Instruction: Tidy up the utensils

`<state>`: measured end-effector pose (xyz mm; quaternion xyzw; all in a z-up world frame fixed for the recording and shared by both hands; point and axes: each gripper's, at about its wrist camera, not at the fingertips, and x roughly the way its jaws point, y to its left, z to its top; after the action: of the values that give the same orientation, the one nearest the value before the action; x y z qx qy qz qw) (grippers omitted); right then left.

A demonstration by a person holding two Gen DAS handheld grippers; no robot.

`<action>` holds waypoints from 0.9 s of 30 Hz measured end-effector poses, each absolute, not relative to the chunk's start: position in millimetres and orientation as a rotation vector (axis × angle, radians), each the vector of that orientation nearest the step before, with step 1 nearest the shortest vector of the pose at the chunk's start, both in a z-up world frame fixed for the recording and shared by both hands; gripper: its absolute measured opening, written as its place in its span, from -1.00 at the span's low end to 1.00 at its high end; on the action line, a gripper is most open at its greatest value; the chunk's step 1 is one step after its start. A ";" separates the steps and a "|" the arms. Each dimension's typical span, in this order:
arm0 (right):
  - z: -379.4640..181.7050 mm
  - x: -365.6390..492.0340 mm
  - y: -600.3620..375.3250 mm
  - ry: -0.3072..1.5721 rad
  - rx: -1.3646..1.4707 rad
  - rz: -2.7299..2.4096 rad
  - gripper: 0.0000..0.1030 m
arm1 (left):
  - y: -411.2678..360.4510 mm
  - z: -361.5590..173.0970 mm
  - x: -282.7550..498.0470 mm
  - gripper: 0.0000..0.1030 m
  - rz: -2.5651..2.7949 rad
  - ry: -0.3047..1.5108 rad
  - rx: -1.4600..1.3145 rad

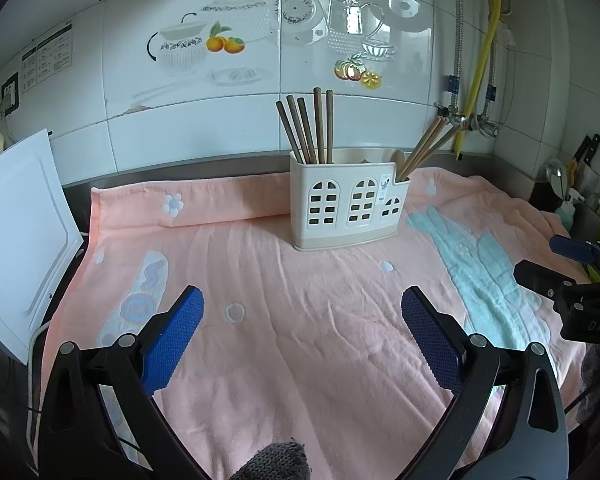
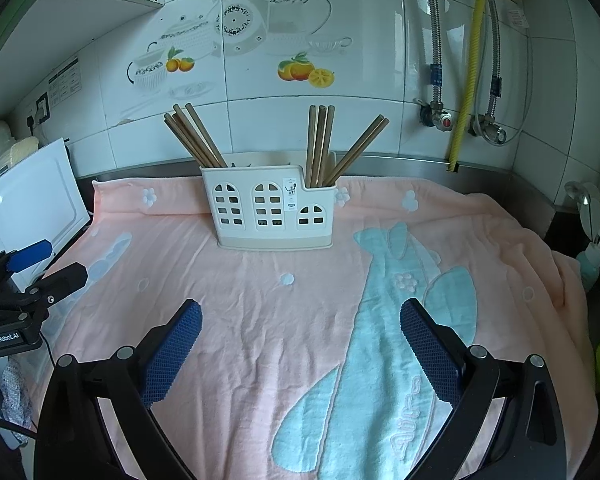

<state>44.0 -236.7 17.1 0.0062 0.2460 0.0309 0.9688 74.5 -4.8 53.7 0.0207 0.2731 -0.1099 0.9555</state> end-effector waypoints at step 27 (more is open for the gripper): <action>18.0 43.0 -236.9 0.497 0.012 0.063 0.87 | -6.2 56.1 71.8 0.90 -0.227 0.543 0.042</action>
<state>43.0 -236.9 18.0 0.0058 0.2461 0.0309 0.9687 71.8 -6.2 56.1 0.0206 0.2676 -0.1119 0.9568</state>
